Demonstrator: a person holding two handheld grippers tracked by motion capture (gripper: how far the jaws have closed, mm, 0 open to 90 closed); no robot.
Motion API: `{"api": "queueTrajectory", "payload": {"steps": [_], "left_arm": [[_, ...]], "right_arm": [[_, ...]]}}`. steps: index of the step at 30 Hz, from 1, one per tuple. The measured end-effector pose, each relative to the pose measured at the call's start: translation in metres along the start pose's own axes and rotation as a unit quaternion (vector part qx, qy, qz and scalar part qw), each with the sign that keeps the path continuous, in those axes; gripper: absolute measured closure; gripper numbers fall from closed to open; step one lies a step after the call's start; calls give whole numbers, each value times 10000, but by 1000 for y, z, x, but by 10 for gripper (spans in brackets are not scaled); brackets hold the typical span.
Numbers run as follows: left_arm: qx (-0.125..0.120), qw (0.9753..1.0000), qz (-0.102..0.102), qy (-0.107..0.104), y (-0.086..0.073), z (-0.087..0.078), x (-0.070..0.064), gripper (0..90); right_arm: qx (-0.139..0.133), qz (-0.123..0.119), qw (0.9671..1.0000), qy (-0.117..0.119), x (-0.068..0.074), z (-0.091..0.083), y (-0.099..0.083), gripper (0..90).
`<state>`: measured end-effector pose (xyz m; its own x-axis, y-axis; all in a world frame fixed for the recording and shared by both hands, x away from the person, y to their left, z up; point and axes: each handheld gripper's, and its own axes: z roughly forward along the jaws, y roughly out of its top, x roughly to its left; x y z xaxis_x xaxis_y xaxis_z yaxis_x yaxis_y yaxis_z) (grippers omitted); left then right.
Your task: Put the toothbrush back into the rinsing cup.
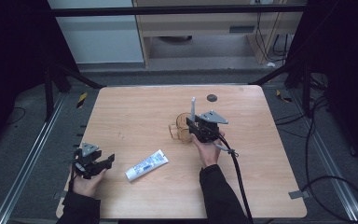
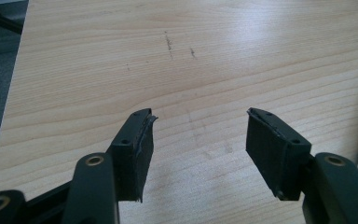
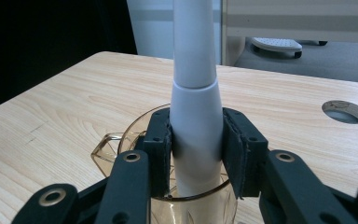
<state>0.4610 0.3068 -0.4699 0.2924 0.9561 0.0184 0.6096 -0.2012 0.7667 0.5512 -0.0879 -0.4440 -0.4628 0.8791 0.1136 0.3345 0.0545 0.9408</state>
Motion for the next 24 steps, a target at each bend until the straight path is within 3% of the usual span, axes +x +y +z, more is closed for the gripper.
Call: {"api": "queueTrajectory", "payload": {"steps": [24], "left_arm": [[-4,10000,-6,-3,0,0,0,404]], "right_arm": [[42,3,10000,19,-3,0,1,605]]}}
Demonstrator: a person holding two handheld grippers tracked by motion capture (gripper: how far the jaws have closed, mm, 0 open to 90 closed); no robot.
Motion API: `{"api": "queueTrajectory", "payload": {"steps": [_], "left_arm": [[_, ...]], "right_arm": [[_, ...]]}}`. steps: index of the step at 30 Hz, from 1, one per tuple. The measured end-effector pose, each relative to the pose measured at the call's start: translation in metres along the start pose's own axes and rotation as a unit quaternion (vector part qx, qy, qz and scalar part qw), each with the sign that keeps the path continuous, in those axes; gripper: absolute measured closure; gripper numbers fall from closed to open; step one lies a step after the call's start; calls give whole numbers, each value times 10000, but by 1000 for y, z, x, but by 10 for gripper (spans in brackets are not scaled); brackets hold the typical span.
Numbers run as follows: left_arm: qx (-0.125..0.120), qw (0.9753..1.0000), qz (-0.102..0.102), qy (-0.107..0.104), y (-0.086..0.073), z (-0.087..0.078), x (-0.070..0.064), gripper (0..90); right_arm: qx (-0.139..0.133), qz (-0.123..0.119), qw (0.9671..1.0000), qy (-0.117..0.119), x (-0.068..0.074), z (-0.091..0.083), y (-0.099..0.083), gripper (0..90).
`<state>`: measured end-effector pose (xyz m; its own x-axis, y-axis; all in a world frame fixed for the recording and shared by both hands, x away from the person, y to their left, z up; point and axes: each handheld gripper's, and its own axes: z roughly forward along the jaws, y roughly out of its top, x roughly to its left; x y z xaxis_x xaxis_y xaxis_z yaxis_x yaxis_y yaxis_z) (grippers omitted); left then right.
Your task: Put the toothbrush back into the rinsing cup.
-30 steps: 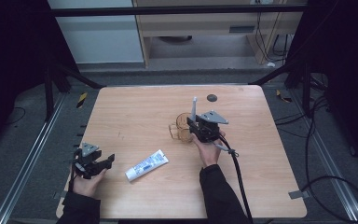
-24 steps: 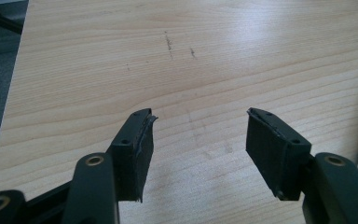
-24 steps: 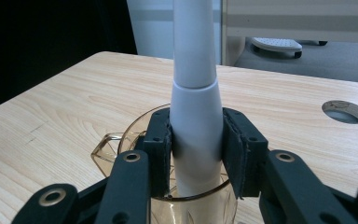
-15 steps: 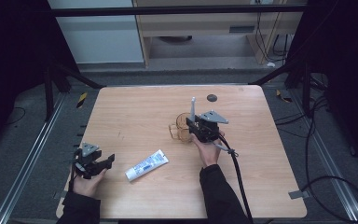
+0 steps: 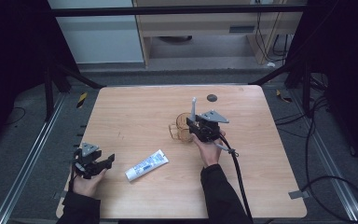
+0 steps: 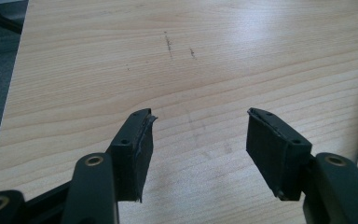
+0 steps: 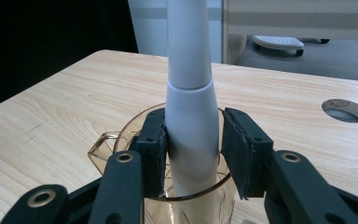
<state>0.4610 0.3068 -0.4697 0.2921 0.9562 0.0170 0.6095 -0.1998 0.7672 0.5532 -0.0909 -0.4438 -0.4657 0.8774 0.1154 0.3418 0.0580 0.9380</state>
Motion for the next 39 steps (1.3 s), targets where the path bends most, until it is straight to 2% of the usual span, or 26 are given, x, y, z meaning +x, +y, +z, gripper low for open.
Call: {"api": "queueTrajectory", "payload": {"steps": [28,39], "left_arm": [[-16,10000,-2,-6,0,-1,0,404],[-43,10000,-8,-32,1,-2,0,404]], "right_arm": [[-60,8,10000,48,2,-2,2,498],[19,-69,9999,130,6,-5,7,346]]}}
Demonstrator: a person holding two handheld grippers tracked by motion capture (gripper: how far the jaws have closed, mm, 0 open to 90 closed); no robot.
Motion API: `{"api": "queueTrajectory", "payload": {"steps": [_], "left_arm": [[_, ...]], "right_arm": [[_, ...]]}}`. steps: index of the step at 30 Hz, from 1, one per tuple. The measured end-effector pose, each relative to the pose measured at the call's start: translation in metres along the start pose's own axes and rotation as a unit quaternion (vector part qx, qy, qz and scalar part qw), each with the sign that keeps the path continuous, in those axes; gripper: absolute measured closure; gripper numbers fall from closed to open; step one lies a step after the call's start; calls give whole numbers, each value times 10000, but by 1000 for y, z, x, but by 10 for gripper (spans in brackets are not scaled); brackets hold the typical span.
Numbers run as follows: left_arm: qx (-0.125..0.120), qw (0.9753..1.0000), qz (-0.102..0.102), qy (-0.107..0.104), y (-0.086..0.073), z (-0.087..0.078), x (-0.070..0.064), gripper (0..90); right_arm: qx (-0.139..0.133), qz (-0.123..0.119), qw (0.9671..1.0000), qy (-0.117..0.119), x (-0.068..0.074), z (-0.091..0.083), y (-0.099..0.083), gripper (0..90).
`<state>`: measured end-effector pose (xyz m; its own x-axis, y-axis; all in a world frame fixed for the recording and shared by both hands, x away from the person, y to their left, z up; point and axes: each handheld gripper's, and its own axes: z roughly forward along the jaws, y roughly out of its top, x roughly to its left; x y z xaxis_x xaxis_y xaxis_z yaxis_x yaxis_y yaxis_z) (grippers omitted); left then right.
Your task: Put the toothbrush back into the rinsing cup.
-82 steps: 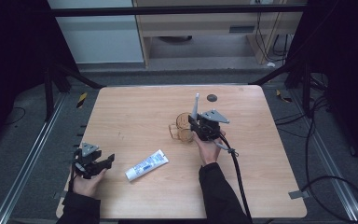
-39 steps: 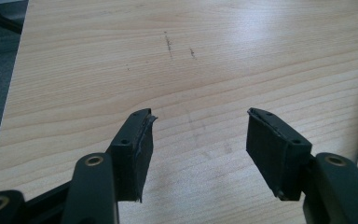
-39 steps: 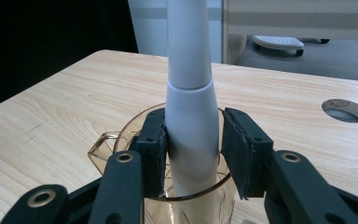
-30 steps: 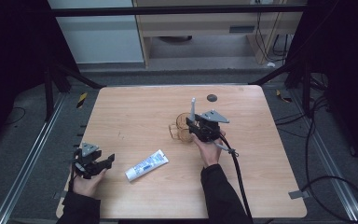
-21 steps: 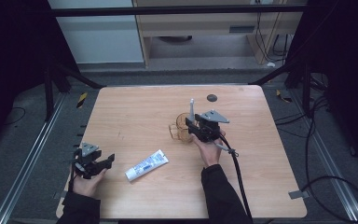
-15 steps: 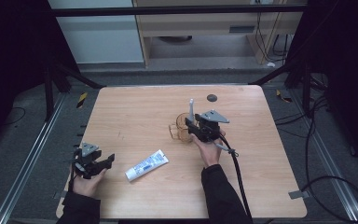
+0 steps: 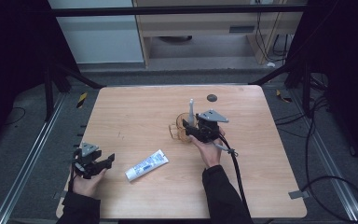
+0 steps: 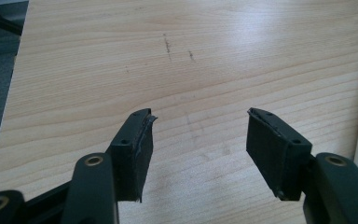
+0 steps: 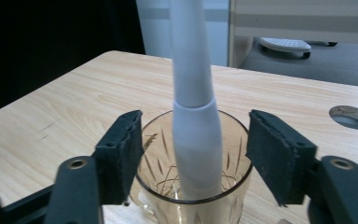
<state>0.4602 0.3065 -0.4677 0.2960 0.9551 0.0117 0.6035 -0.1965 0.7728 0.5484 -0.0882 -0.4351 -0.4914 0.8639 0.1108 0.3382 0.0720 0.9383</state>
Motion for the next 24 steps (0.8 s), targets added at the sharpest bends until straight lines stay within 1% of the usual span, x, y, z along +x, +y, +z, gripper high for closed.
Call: {"api": "queueTrajectory", "payload": {"steps": [2,3,4,7,9,12,13,14,18,23,24], "left_arm": [[-19,10000,-7,-19,0,-1,0,404],[-21,10000,0,-32,1,-1,0,404],[-35,10000,-5,-47,1,-1,-1,404],[-62,9999,0,-94,2,-3,-2,404],[-83,9999,-9,-103,2,-3,-3,405],[-118,9999,-4,-125,3,-5,-4,406],[-125,9998,-6,-135,3,-5,-4,408],[-125,9998,-6,-145,4,-5,-4,408],[-140,9996,52,-221,6,-7,-7,416],[-219,9992,100,-323,11,-13,-11,442],[-227,9991,102,-344,12,-14,-12,446]], "right_arm": [[7,-29,10000,34,2,-2,1,322],[42,-95,9999,61,2,-6,3,298],[42,-95,9999,61,2,-6,3,298],[115,-108,9998,123,3,-14,5,261],[130,-120,9998,132,3,-15,5,256],[169,-163,9996,148,2,-23,6,242],[199,-180,9995,148,2,-28,7,232],[199,-180,9995,148,2,-28,7,232],[287,-349,9989,132,1,-39,9,215],[341,-504,9981,120,1,-54,12,205],[352,-500,9980,128,1,-56,12,207]]}}
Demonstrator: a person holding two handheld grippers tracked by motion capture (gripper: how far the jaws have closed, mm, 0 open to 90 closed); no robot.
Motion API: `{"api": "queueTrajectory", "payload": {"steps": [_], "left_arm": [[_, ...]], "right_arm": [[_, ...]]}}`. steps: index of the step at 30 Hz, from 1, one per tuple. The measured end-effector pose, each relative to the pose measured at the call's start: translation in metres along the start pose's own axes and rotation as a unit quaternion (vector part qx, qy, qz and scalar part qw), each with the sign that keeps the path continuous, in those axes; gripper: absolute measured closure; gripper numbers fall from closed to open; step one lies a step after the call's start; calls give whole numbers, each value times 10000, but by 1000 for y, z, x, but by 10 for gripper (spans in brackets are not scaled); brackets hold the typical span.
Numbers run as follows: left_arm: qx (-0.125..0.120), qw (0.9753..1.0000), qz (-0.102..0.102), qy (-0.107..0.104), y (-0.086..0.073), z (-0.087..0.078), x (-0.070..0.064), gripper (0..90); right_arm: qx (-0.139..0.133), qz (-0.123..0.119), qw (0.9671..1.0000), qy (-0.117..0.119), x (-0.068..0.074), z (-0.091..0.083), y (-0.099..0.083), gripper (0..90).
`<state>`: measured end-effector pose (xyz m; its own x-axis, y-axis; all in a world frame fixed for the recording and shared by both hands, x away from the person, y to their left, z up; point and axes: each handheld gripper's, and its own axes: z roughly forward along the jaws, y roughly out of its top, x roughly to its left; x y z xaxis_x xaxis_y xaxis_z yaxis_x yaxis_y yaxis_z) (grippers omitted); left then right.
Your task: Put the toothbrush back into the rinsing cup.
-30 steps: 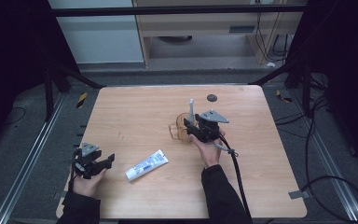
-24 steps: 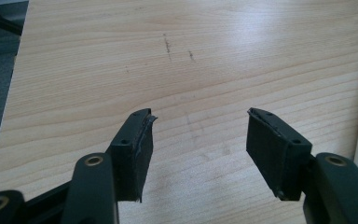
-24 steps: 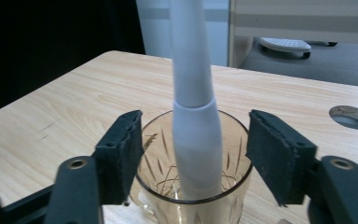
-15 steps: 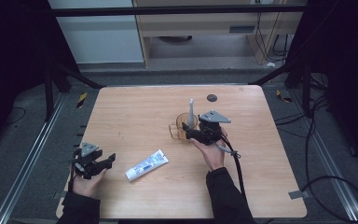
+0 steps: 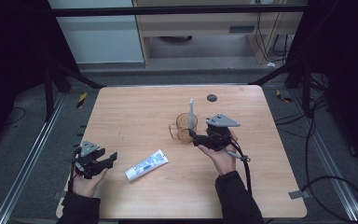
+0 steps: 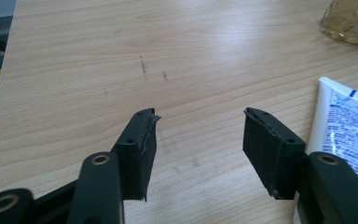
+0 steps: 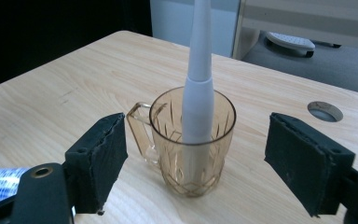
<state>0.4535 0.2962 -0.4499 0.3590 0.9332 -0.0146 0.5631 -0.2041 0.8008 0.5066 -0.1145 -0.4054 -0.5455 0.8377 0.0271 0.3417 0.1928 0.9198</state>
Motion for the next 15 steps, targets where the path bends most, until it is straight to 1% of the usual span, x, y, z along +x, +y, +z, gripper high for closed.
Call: {"api": "queueTrajectory", "payload": {"steps": [3,6,8,9,12,15], "left_arm": [[-7,10000,19,-72,2,-2,-3,463],[2,9999,47,-148,3,-2,-5,482],[0,9998,49,-203,4,-2,-6,509],[2,9997,46,-222,4,-2,-7,509],[15,9996,48,-269,6,-3,-9,529],[23,9994,30,-348,7,-5,-11,547]], "right_arm": [[100,-42,9999,-44,-3,-7,-3,206],[190,-9,9998,-89,-8,-13,-8,207],[230,-23,9997,-124,-12,-20,-13,208],[230,-23,9997,-124,-12,-20,-13,208],[232,-21,9997,-105,-16,-27,-17,210],[299,-55,9994,-138,-22,-34,-22,218]]}}
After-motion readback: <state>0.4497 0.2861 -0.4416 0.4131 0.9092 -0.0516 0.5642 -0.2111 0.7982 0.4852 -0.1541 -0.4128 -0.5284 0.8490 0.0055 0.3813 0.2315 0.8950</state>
